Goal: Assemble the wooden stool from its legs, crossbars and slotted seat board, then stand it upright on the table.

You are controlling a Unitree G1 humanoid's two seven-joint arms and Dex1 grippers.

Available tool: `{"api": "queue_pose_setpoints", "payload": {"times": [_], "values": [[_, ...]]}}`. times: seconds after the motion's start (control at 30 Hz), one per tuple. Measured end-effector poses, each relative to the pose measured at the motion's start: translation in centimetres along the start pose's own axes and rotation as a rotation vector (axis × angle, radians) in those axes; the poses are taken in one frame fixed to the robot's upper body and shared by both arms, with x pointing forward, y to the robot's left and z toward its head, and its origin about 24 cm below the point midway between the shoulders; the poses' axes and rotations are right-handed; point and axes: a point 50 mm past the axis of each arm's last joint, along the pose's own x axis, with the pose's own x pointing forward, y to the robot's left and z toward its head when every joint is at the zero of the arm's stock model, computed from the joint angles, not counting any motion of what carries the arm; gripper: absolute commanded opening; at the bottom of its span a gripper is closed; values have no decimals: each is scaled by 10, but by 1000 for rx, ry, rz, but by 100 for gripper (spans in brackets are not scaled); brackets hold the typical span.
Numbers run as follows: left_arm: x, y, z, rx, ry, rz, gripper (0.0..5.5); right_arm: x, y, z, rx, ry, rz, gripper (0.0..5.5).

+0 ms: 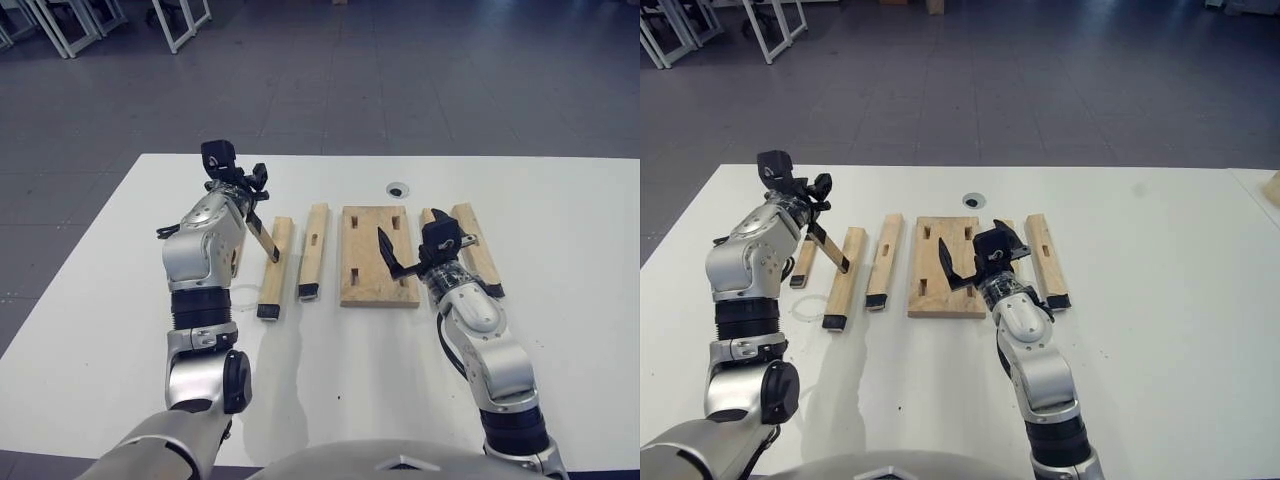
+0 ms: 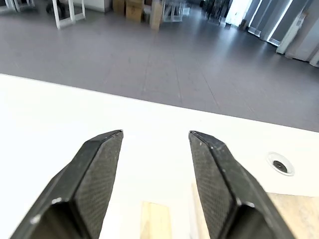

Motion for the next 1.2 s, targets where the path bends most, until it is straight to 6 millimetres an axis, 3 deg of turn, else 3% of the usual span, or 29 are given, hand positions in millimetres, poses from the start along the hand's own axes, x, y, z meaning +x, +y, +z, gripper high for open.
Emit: {"api": "queue_pose_setpoints", "payload": {"times": [0.1, 0.27, 0.33, 0.37, 0.43, 0.47, 0.57, 0.63, 0.7, 0.83, 1.0, 1.2], "values": [[0, -3, -4, 0, -25, -13, 245, 0, -1, 0, 0, 0, -6, 550], [-4, 0, 10, 29, -80, 0, 245, 0, 1, 0, 15, -1, -18, 550], [-11, -4, 31, 29, -159, -8, 245, -1, 1, -1, 16, 2, -23, 550], [-18, -9, 54, 23, -240, -29, 245, -1, 1, -2, 16, 6, -25, 550], [-41, -20, 96, 52, -406, -77, 282, -3, 1, -3, 15, 10, -28, 550], [-56, -24, 99, 74, -444, -107, 305, -4, 1, -4, 16, 14, -30, 550], [-80, -12, 42, 124, -296, -77, 361, -6, 0, -4, 18, 14, -33, 550], [-110, -10, -1, 169, -198, -58, 392, -8, -1, -6, 17, 22, -39, 550], [-139, -19, -28, 175, -122, -70, 411, -14, -3, -10, 18, 36, -50, 550], [-166, -19, -69, 158, 103, -55, 411, -20, -2, -15, 15, 61, -45, 550], [-174, -2, -112, 212, 326, 20, 411, -20, -2, -15, 9, 63, -25, 550], [-157, -9, -130, 226, 379, -9, 411, -15, -2, -8, 1, 43, -18, 550]]}}
